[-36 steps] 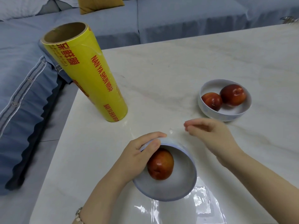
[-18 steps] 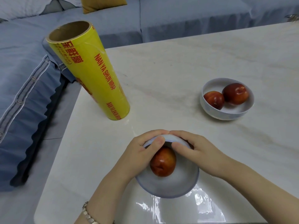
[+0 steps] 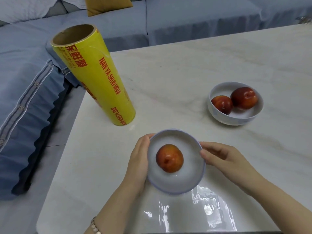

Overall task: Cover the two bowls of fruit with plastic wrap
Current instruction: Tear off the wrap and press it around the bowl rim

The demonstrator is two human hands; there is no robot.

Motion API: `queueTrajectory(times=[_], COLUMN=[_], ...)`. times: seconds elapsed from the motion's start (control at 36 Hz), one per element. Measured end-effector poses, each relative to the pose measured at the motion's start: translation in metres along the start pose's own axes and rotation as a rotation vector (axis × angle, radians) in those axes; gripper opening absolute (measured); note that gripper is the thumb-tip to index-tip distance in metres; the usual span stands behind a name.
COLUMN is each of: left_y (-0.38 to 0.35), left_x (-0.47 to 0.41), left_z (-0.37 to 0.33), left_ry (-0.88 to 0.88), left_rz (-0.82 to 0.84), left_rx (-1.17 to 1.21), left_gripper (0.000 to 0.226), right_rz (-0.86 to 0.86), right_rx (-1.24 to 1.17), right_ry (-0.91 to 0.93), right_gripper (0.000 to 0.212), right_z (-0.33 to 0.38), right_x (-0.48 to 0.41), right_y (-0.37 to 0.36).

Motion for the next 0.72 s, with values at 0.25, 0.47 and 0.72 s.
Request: queueTrajectory(times=[0.25,0.47,0.72], left_y=[0.003,0.002,-0.002], left_x=[-0.018,-0.011,-0.010], left_z=[-0.029,-0.028,-0.027], left_ry=[-0.113,-0.194,-0.248], left_rz=[0.143,0.144,0.181], left_rx=[-0.217,-0.263,-0.243], left_gripper=[0.025,0.030,0.020], right_rz=[-0.048,0.031,0.319], right_rx=[0.115,0.129,0.452], right_ry=[0.055,0.131,0.055], right_gripper=[0.028,0.024,0.008], right_z=[0.004,0.028,0.061], right_x=[0.000,-0.010,-0.041], right_y=[-0.005,-0.013,-0.028])
Point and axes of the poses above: each hand's wrist, its own x-axis away from the middle knuckle, its own y-axis out of the back of the hand, z = x × y, the point moved 5 cm from there along -x, towards the middle knuckle, and after that the axes turned 7 degrees about -x, right-handed, at the moved point
